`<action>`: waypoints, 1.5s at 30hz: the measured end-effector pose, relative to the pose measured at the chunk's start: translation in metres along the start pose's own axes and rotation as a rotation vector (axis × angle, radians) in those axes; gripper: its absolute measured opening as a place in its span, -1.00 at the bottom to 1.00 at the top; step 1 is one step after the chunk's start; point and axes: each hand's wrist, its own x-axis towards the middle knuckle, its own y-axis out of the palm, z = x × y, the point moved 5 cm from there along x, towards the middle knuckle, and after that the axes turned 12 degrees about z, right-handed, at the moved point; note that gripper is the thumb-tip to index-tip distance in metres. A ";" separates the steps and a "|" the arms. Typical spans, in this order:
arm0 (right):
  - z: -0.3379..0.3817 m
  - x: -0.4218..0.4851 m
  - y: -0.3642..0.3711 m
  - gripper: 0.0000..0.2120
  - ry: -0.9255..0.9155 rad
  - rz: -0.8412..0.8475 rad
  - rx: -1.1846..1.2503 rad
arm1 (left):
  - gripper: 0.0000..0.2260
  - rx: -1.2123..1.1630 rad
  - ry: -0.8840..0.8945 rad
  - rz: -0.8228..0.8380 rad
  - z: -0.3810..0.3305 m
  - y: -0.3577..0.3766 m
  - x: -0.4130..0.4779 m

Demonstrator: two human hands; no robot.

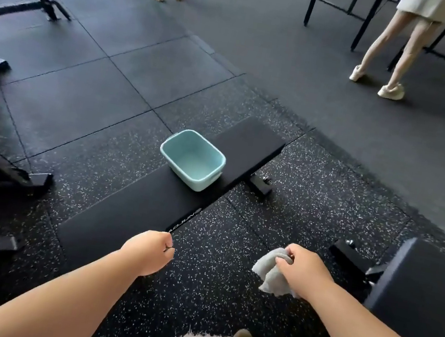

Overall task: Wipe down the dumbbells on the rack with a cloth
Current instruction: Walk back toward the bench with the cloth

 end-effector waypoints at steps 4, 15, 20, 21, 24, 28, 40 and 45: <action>-0.005 0.045 -0.059 -0.85 -0.011 -0.004 -0.048 | -0.80 -0.057 0.007 -0.015 -0.049 -0.004 0.027; 0.083 0.160 -0.137 -0.89 -0.165 0.024 -0.080 | -0.73 -0.181 -0.096 -0.116 -0.038 -0.106 0.114; 0.139 0.206 -0.173 -0.92 -0.228 0.055 -0.186 | -0.75 -0.235 -0.138 -0.112 -0.013 -0.166 0.169; 0.149 0.213 -0.180 -0.93 -0.232 0.060 -0.207 | -0.76 -0.240 -0.136 -0.112 -0.012 -0.177 0.175; 0.180 0.237 -0.199 -0.93 -0.244 0.069 -0.235 | -0.80 -0.219 -0.117 -0.103 -0.009 -0.204 0.193; 0.226 0.272 -0.213 -0.90 -0.322 0.084 -0.285 | -0.79 -0.190 -0.125 -0.091 0.004 -0.231 0.207; 0.359 0.362 -0.191 -0.85 -0.742 0.288 -0.704 | -0.75 -0.596 -0.424 -0.140 0.033 -0.210 0.195; 0.412 0.377 -0.184 -0.83 -0.919 0.400 -0.908 | -0.76 -0.838 -0.653 -0.202 0.015 -0.194 0.171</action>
